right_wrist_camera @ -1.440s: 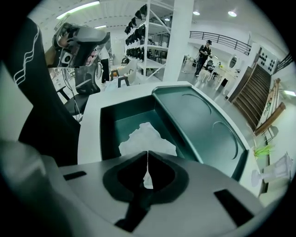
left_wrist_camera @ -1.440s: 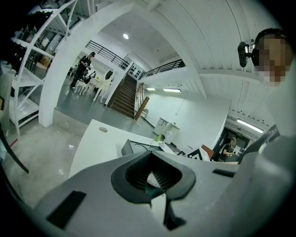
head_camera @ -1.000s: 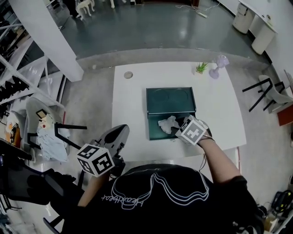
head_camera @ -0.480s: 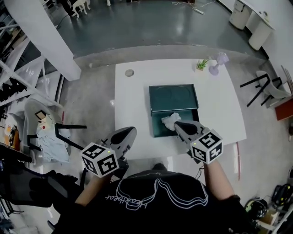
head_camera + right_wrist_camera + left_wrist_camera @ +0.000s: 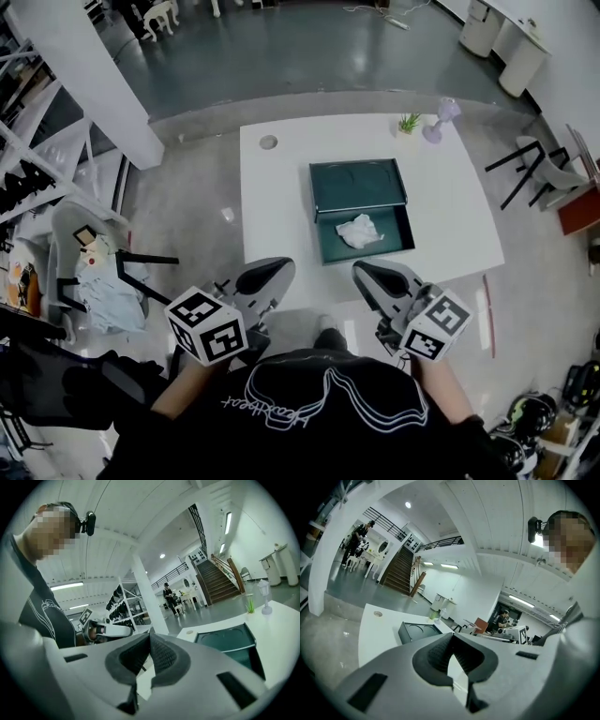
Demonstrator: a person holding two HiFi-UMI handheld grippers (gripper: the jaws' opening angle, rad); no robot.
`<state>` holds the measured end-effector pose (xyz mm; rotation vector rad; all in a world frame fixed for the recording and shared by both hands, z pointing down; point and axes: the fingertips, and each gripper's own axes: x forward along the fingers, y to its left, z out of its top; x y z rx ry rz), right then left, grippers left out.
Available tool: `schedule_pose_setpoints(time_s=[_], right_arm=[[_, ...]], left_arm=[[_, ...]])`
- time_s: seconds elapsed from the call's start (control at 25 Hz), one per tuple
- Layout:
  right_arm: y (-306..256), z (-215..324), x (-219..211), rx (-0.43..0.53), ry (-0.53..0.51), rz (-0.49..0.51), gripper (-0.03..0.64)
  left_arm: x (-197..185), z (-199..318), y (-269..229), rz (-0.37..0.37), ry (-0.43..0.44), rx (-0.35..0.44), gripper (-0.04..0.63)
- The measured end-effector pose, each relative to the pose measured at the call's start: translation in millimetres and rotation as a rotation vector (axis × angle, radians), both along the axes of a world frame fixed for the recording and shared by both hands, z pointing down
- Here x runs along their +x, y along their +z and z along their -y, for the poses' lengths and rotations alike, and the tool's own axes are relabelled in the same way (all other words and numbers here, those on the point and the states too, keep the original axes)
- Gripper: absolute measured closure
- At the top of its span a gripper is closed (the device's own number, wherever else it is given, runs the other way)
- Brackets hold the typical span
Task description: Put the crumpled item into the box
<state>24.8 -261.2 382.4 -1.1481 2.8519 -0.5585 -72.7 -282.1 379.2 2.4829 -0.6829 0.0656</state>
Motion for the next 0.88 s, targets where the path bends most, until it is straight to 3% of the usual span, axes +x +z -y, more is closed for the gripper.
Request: schedule_pose_setpoints(time_s=[0.32, 0.88], right_arm=[[-26, -39, -11, 0.013, 0.035, 0.102, 0.614], [-18, -57, -31, 0.010, 0.011, 0.061, 0.614]], left_arm=[[-14, -30, -31, -0.078, 0.051, 0.056, 0.591], [-27, -47, -22, -0.079, 0.042, 0.046, 0.591]])
